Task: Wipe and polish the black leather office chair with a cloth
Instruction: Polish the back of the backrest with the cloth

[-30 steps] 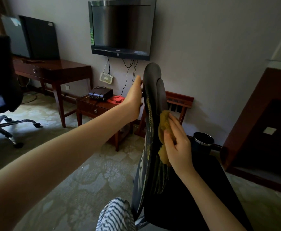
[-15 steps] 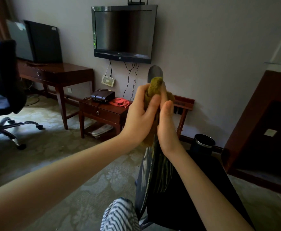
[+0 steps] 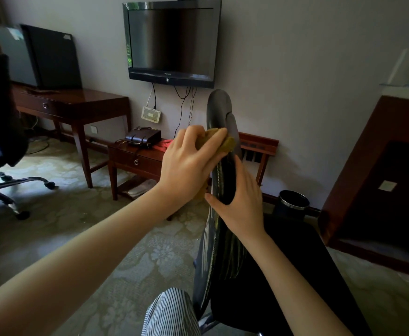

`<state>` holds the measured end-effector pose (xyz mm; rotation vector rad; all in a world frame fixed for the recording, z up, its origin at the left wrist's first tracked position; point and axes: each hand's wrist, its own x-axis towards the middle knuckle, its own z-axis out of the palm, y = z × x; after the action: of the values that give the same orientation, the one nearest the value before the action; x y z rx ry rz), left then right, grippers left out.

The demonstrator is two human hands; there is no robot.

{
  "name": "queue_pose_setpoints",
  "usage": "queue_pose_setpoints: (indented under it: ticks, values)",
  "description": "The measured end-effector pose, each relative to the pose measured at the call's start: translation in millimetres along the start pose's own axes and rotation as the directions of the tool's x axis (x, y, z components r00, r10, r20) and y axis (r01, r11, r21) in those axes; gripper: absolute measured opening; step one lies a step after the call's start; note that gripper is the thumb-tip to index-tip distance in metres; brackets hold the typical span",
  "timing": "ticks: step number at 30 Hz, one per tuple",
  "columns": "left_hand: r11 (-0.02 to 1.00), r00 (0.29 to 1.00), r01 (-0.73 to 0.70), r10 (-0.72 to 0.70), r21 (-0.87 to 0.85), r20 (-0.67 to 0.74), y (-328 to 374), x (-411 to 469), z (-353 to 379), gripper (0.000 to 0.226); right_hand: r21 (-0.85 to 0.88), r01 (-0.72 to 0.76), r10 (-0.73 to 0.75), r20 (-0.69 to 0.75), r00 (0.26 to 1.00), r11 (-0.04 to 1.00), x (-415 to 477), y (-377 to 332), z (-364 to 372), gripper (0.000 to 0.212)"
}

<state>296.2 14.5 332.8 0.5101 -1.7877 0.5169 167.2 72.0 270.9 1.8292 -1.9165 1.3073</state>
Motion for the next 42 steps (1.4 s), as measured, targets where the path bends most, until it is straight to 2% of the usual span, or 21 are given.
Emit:
queue_pose_setpoints:
  ticks: [3,5,8,11,14,19,22,25,29,31,34,38,42]
  values:
    - [0.998,1.000,-0.011,0.009,-0.058,-0.029,1.4,-9.6,5.9,0.036,0.121,-0.010,0.012,-0.018,1.000,0.993,2.7,2.7,7.8,0.086]
    - [0.991,0.994,-0.112,0.112,-0.074,-0.009,1.8,-25.6,12.3,0.030,0.175,-0.011,0.020,-0.049,0.999,0.985,1.0,3.4,10.9,0.086]
    - [0.969,0.967,-0.236,0.242,-0.078,0.081,-3.4,-48.3,16.5,0.028,0.187,-0.010,0.026,-0.085,0.996,0.982,-1.2,3.6,12.7,0.088]
    - [0.941,0.935,-0.335,0.337,-0.038,0.106,-15.1,-36.9,13.0,0.030,0.155,-0.014,0.031,-0.108,0.994,0.988,-1.6,1.1,15.6,0.086]
    - [0.974,0.974,-0.227,0.227,0.015,0.020,-20.9,-0.3,5.5,0.022,0.112,-0.007,0.021,-0.126,0.992,0.994,-1.7,-1.6,17.6,0.082]
    - [0.996,0.996,-0.086,0.084,-0.038,-0.043,-18.5,9.7,7.1,0.033,0.079,0.017,-0.004,-0.162,0.987,0.997,0.2,-1.4,19.5,0.082]
    - [0.985,0.988,-0.155,0.156,-0.069,-0.002,-12.9,-15.8,13.8,0.028,0.104,0.003,0.013,-0.153,0.988,0.995,1.1,-0.5,21.0,0.082]
    - [0.960,0.956,-0.242,0.261,-0.138,0.136,-7.7,-52.5,20.9,0.027,0.141,-0.012,0.027,-0.104,0.994,0.990,-3.3,3.5,21.6,0.083]
    - [0.937,0.923,-0.259,0.312,-0.232,0.227,-16.9,-53.5,16.0,0.028,0.002,-0.059,0.059,-0.064,0.996,0.998,-17.1,7.8,26.2,0.096]
    - [0.943,0.933,-0.260,0.301,-0.205,0.199,-21.3,-37.6,8.9,0.029,-0.054,-0.126,0.124,-0.045,0.991,0.991,-29.4,9.3,31.5,0.105]
    - [0.967,0.977,-0.186,0.201,-0.176,0.069,-25.9,-16.5,1.9,0.026,-0.043,-0.238,0.238,-0.014,0.971,0.970,-43.4,15.3,40.7,0.114]
    - [0.967,0.974,-0.223,0.227,-0.124,0.020,-28.7,-10.7,9.8,0.022,0.010,-0.245,0.245,-0.091,0.965,0.969,-43.5,21.2,52.8,0.109]
    - [0.966,0.984,-0.178,0.179,-0.186,-0.007,-25.9,-32.1,23.0,0.024,-0.005,-0.226,0.224,-0.135,0.965,0.974,-42.2,22.7,55.9,0.104]
